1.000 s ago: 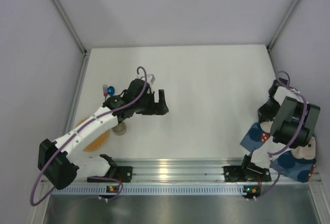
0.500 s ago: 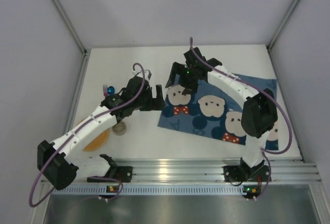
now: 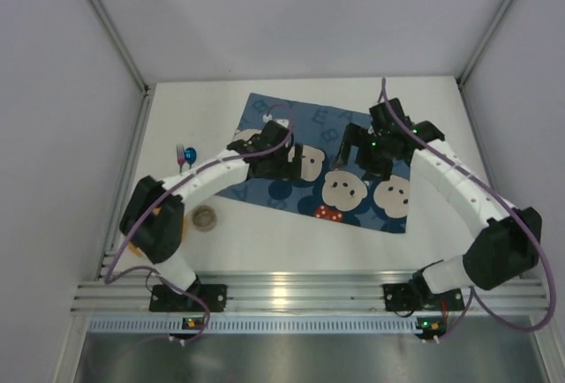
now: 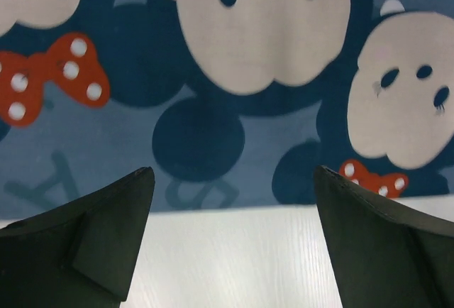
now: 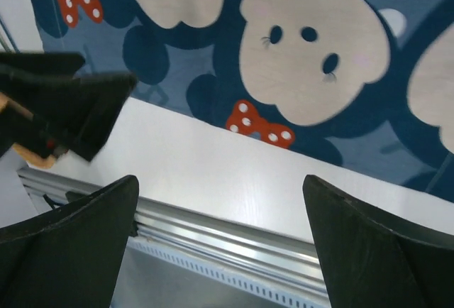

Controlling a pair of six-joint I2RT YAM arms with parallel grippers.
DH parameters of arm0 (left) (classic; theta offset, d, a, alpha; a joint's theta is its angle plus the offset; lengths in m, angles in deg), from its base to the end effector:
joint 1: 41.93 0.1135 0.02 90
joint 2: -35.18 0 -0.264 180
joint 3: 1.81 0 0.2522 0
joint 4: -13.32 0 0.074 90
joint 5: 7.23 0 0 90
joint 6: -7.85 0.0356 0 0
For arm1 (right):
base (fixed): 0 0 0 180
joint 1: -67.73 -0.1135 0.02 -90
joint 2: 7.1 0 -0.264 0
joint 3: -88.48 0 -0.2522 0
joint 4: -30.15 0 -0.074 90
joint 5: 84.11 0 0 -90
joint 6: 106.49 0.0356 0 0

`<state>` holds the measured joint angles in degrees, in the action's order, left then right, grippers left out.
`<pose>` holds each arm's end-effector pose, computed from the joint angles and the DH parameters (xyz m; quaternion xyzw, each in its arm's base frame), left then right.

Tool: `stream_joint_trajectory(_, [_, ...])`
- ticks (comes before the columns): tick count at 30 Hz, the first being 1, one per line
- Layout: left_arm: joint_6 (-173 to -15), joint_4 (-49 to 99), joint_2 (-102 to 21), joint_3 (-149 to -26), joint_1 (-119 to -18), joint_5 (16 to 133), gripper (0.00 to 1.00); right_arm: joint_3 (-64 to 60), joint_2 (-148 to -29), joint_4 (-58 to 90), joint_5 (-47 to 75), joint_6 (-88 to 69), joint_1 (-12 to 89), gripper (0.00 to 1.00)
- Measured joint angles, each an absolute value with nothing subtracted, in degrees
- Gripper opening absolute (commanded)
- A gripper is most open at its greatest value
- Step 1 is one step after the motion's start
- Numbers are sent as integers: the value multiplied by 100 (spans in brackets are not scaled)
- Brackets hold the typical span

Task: Set the dinner table for one person

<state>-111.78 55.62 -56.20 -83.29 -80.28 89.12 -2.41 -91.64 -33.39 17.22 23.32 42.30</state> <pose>0.2705 -0.2090 0.2476 0.0539 0.9433 -0.1374 0.2975 0.2701 0.1362 0.3031 0.0938 0.9546 0.2236 0.1729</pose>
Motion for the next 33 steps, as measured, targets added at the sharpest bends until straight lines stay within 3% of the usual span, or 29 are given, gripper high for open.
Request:
stream_joint_trajectory(6, [-11053,5461,-7666,-9921,-7720,8831,98,-1015,-7830,-3735,1489,2002,4833,100])
stream_joint_trajectory(12, [-11374,5461,-8402,-10426,-7250,8874,98,-1454,-7102,-4137,1403,1646,5316,100])
stream_joint_trajectory(17, [-11805,5133,-8256,-10026,-7173,8977,98,-1614,-6890,-4305,1399,1409,5548,100])
stream_joint_trajectory(26, [-13180,4331,-6861,-7962,-7197,9174,98,-1708,-6991,-4318,1508,1152,5563,100])
stream_joint_trajectory(33, [-13615,4270,-6343,-7324,-7300,9366,98,-1983,-7011,-4318,1548,1036,5565,100])
